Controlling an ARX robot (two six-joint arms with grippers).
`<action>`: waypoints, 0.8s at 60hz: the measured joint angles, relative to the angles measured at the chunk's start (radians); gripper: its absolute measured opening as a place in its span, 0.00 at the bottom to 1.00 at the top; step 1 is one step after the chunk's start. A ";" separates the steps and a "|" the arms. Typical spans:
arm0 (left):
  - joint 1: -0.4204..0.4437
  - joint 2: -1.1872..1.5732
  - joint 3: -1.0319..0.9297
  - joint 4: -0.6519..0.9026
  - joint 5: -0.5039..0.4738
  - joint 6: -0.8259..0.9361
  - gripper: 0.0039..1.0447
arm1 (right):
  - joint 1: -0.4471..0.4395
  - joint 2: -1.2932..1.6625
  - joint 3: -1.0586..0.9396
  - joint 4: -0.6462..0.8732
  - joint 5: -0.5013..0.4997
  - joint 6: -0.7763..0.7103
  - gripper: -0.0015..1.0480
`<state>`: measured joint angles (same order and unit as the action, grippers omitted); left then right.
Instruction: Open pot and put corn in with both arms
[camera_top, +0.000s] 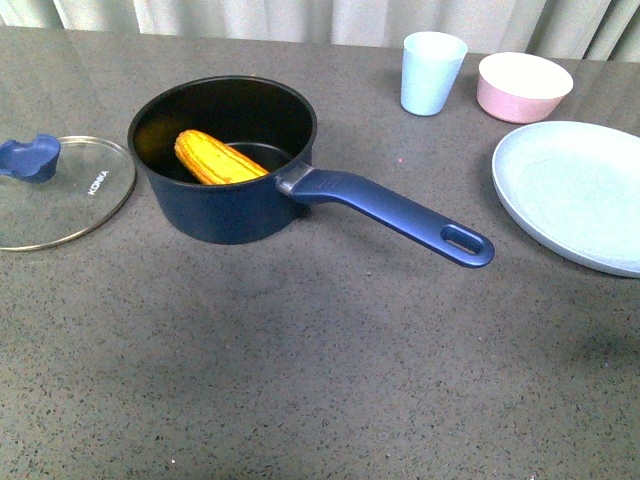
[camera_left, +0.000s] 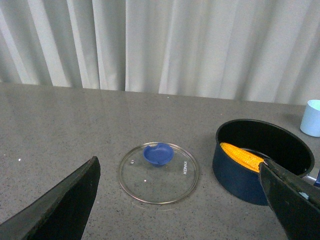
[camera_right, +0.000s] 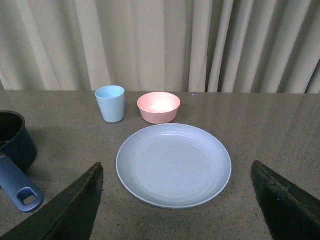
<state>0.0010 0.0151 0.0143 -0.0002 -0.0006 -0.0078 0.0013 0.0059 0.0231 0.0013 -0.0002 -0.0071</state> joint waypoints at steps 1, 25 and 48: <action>0.000 0.000 0.000 0.000 0.000 0.000 0.92 | 0.000 0.000 0.000 0.000 0.000 0.000 0.92; 0.000 0.000 0.000 0.000 0.000 0.000 0.92 | 0.000 0.000 0.000 0.000 0.000 0.001 0.91; 0.000 0.000 0.000 0.000 0.000 0.000 0.92 | 0.000 0.000 0.000 0.000 0.000 0.001 0.91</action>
<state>0.0010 0.0151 0.0143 -0.0002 -0.0006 -0.0078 0.0013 0.0059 0.0231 0.0017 -0.0002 -0.0063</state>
